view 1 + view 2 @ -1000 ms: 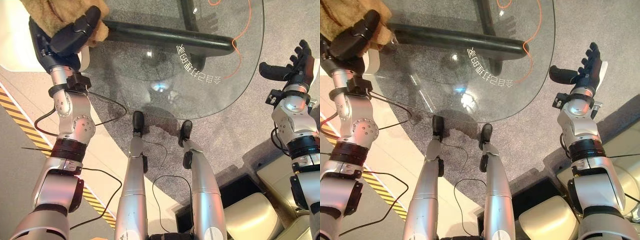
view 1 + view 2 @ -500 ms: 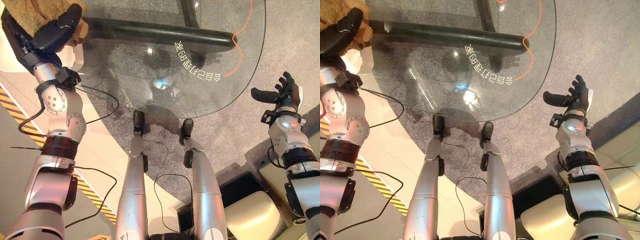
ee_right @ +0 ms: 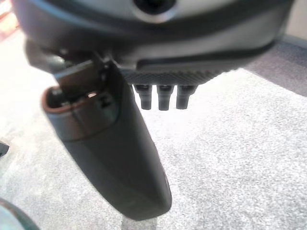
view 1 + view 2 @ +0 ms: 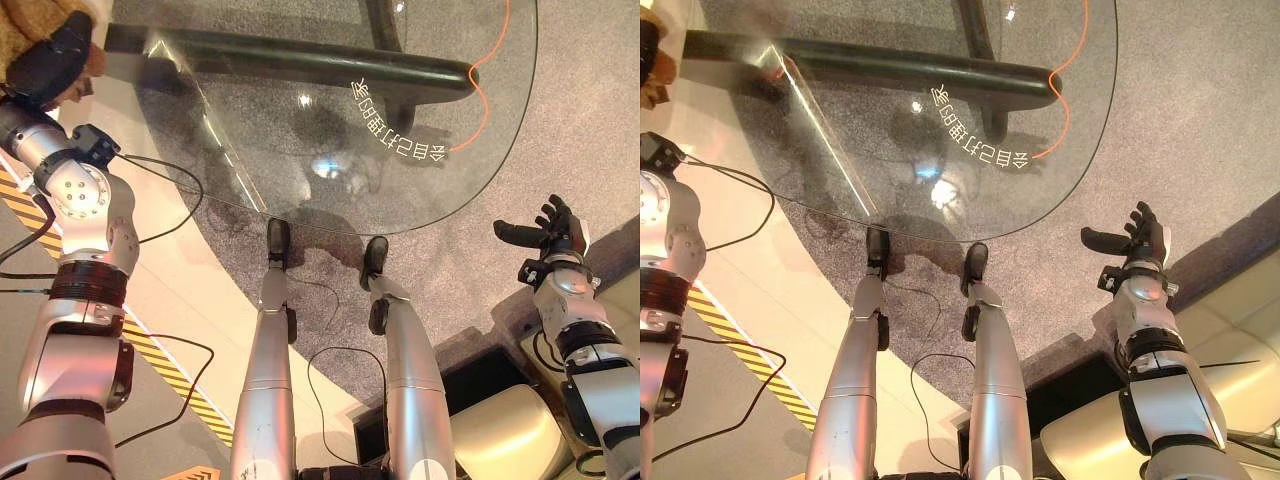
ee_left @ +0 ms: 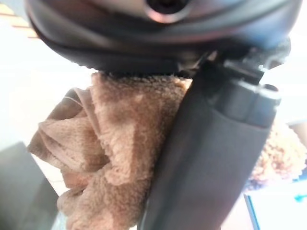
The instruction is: Wipe the table with a cloth and put it in the basket.
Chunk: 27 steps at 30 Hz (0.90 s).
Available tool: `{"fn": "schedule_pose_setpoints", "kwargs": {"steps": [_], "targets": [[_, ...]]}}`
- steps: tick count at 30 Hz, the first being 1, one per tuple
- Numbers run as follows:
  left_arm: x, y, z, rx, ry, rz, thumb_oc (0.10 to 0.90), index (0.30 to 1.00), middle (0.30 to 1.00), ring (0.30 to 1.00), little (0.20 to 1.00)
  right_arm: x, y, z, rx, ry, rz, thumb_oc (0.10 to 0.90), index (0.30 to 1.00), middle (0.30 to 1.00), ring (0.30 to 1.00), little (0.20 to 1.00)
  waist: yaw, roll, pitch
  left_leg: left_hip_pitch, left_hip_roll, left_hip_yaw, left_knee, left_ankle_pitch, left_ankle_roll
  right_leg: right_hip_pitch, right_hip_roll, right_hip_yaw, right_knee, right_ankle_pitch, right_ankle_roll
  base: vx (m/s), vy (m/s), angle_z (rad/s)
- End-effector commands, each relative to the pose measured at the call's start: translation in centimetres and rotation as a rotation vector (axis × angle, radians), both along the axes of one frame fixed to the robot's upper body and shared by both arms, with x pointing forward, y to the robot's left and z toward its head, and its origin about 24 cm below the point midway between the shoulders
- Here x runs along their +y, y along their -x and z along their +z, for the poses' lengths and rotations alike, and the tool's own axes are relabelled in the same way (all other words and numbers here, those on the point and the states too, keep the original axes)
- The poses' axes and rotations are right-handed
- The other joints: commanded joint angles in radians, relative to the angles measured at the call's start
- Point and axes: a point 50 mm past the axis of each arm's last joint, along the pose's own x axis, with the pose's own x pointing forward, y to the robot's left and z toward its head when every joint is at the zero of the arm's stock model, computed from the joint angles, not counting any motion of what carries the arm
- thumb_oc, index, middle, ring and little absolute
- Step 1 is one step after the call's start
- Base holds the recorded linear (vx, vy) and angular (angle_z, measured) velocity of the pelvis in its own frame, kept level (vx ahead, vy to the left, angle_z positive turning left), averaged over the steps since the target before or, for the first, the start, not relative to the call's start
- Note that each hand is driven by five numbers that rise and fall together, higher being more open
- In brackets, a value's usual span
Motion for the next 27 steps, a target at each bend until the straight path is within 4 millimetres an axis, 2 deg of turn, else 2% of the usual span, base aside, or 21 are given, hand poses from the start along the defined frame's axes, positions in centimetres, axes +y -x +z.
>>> {"fn": "schedule_pose_setpoints", "kwargs": {"steps": [1, 12, 21, 27], "targets": [[1.5, 3.8, 6.5, -0.354, -0.09, 0.011, 0.1, 0.3, 0.3, 0.3, 0.2, -2.8, 1.9, 0.3, -0.038, 0.043, -0.093, 0.8, 0.9, 0.9, 0.9, 0.9, -0.017, 0.06, -0.025, -0.011, -0.03, 0.065, 0.2, -0.188, 0.051, 0.095, 0.074, -0.011, -0.149, 0.053, 0.011, 0.0, 0.0, 0.0], [-0.8, 3.8, 7.7, -0.408, -0.208, -0.087, 0.1, 0.3, 0.3, 0.3, 0.2, -2.0, 1.4, 0.5, -0.049, 0.052, -0.093, 0.8, 0.9, 0.9, 0.9, 0.9, -0.013, 0.057, -0.025, -0.008, -0.033, 0.065, 0.193, -0.183, 0.053, 0.095, 0.076, -0.011, -0.156, 0.065, 0.01, 0.0, 0.0, 0.0], [-2.8, 3.8, 8.0, -0.454, -0.294, -0.18, 0.1, 0.3, 0.3, 0.3, 0.2, -1.5, 1.4, 0.1, -0.043, 0.046, -0.094, 0.8, 0.9, 0.9, 0.9, 0.9, -0.014, 0.057, -0.025, -0.004, -0.037, 0.066, 0.189, -0.183, 0.056, 0.094, 0.077, -0.008, -0.158, 0.074, 0.012, 0.0, 0.0, 0.0], [-5.5, 4.4, 8.9, -0.527, -0.411, -0.273, 0.1, 0.3, 0.3, 0.3, 0.2, -1.2, 1.5, -0.3, -0.036, 0.049, -0.097, 0.8, 0.9, 0.9, 0.9, 0.9, -0.012, 0.061, -0.025, 0.006, -0.039, 0.071, 0.18, -0.181, 0.058, 0.103, 0.075, -0.008, -0.167, 0.081, 0.013, 0.0, 0.0, 0.0]]}}
